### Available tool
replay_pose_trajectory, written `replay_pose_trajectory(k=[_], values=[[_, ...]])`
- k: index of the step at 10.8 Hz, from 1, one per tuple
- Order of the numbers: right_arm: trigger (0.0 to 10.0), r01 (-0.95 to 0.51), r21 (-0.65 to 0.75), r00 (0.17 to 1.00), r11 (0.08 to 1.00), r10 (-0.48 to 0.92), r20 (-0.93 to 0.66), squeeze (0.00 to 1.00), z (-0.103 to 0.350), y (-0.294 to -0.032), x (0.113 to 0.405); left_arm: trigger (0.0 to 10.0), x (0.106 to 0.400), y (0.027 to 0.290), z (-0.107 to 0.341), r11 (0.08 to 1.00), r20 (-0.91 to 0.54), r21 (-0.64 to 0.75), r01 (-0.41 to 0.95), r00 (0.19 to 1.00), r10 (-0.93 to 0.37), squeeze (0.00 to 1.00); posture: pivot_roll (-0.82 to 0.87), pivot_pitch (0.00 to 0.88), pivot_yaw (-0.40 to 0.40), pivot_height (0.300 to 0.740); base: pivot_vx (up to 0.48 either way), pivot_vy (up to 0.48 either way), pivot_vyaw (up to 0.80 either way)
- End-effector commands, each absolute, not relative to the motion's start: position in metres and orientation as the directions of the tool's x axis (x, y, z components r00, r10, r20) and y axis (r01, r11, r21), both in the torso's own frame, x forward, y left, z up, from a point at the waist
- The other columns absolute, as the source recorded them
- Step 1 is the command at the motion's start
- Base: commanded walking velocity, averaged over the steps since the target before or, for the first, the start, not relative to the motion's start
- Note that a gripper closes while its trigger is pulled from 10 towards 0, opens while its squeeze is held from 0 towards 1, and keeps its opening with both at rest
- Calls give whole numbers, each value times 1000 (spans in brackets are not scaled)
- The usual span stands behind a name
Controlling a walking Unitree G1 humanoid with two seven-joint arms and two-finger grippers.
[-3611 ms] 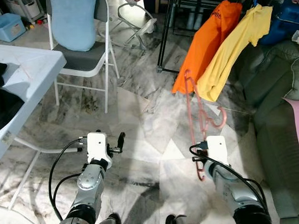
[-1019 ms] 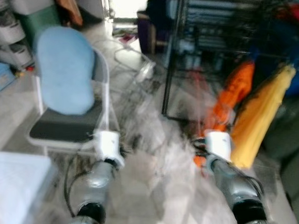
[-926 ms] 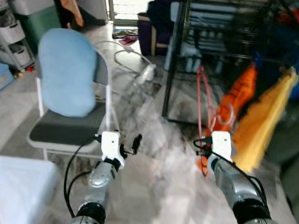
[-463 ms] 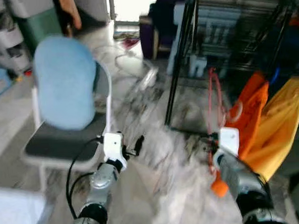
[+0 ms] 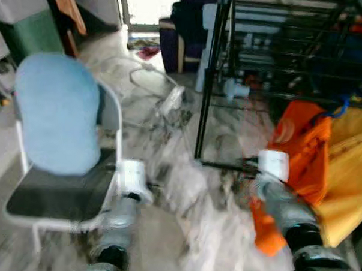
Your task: Hang hanger
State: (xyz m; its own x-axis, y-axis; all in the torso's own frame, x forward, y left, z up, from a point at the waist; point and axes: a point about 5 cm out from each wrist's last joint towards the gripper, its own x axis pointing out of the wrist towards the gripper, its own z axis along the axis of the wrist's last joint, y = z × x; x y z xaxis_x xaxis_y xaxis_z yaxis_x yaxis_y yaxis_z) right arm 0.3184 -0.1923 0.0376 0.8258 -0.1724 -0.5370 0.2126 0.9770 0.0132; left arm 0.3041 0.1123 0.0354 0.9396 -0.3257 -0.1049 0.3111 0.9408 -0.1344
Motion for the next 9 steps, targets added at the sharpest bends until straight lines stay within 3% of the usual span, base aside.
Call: replay_pose_trajectory(k=[1, 4, 9], values=[[10000, 202, 31, 841, 979, -157, -519, 0, 42, -185, 323, 10000, 305, 122, 35, 949, -115, -127, 289, 946, -304, 0, -95, 60, -74, 740, 0, 0, 0], [10000, 204, 37, 825, 978, -151, -544, 0, 34, -182, 316, 10000, 303, 122, 33, 946, -122, -138, 293, 943, -310, 0, -92, 70, -72, 740, 0, 0, 0], [10000, 190, 52, 867, 980, -142, -477, 0, 65, -189, 345, 10000, 293, 122, 26, 937, -137, -143, 318, 932, -337, 0, -62, 128, -81, 740, 0, 0, 0]])
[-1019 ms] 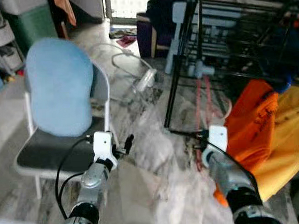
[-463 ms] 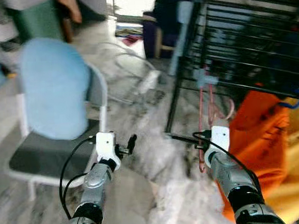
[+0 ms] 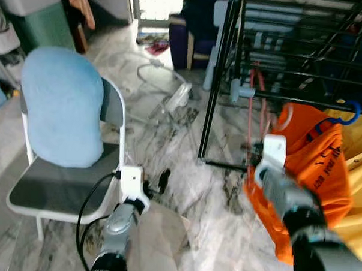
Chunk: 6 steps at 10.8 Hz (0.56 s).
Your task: Hang hanger
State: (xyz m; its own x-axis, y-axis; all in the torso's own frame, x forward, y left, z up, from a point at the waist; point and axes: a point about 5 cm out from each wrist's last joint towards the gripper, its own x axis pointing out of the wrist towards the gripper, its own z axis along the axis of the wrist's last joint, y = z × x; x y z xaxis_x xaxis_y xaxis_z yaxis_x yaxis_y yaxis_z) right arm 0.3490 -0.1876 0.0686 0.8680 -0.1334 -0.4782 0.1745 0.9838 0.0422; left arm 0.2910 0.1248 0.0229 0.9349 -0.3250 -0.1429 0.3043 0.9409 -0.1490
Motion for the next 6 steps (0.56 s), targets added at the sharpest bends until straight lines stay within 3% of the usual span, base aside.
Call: replay_pose_trajectory(k=[1, 6], values=[[10000, 201, 46, 861, 979, -154, -485, 0, 72, -195, 352, 10000, 289, 125, 23, 938, -143, -142, 317, 931, -337, 0, -57, 136, -85, 740, 0, 0, 0], [10000, 200, 104, 864, 974, -125, -488, 0, 100, -191, 375, 10000, 285, 126, 20, 941, -158, -143, 307, 931, -328, 0, -38, 148, -104, 740, 0, 0, 0]])
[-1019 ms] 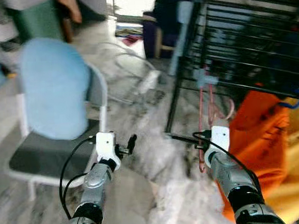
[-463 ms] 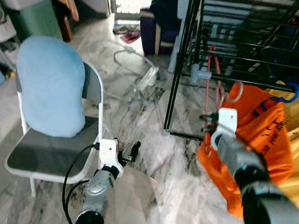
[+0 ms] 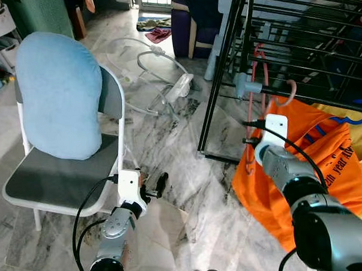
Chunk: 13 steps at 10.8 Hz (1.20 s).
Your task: Hang hanger
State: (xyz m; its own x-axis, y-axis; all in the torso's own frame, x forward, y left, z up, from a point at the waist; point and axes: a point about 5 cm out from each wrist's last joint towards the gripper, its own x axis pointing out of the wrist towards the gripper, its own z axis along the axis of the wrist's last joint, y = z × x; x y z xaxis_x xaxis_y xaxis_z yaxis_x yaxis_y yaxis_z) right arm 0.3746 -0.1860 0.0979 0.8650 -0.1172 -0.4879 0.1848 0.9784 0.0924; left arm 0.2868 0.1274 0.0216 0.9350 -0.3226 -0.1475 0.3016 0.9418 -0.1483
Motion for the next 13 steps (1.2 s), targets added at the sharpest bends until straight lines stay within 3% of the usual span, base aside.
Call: replay_pose_trajectory(k=[1, 6, 13], values=[[10000, 194, 120, 861, 974, -110, -497, 0, 100, -188, 376, 10000, 284, 126, 19, 941, -163, -145, 306, 931, -328, 0, -40, 148, -105, 740, 0, 0, 0], [10000, 225, 149, 817, 963, -104, -567, 0, 88, -190, 370, 10000, 282, 119, 15, 934, -195, -158, 320, 917, -347, 0, -56, 151, -106, 740, 0, 0, 0], [10000, 160, 116, 854, 980, -79, -514, 0, 114, -185, 385, 10000, 279, 120, 13, 933, -205, -160, 321, 914, -350, 0, -45, 160, -114, 740, 0, 0, 0]])
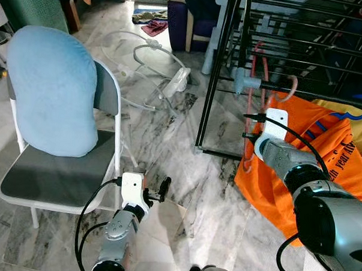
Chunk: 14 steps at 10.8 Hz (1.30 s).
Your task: Hang hanger
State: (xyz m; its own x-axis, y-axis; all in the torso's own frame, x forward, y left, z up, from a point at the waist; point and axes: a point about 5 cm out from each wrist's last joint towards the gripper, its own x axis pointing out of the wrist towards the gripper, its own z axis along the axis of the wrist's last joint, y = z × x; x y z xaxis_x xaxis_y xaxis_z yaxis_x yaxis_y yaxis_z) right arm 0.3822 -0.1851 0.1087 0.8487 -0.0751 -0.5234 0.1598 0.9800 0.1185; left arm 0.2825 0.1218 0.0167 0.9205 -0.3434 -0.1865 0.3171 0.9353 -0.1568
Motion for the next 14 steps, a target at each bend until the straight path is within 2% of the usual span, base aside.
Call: replay_pose_trajectory(k=[1, 5, 8, 13, 14], values=[[10000, 154, 115, 853, 981, -73, -518, 0, 113, -184, 385, 10000, 279, 120, 13, 933, -204, -160, 321, 914, -350, 0, -44, 161, -115, 740, 0, 0, 0], [10000, 176, 131, 839, 976, -79, -538, 0, 110, -192, 382, 10000, 266, 136, 8, 945, -217, -143, 295, 922, -321, 0, 41, 208, -122, 740, 0, 0, 0], [10000, 143, 137, 836, 980, -46, -547, 0, 106, -181, 382, 10000, 255, 149, 9, 952, -227, -120, 282, 926, -302, 0, 105, 245, -107, 740, 0, 0, 0], [10000, 112, 140, 817, 984, -11, -576, 0, 92, -172, 376, 10000, 248, 151, 12, 951, -243, -112, 290, 920, -309, 0, 129, 251, -96, 740, 0, 0, 0], [10000, 88, 106, 827, 990, -13, -561, 0, 96, -169, 378, 10000, 247, 150, 12, 950, -249, -112, 293, 917, -312, 0, 124, 250, -98, 740, 0, 0, 0]])
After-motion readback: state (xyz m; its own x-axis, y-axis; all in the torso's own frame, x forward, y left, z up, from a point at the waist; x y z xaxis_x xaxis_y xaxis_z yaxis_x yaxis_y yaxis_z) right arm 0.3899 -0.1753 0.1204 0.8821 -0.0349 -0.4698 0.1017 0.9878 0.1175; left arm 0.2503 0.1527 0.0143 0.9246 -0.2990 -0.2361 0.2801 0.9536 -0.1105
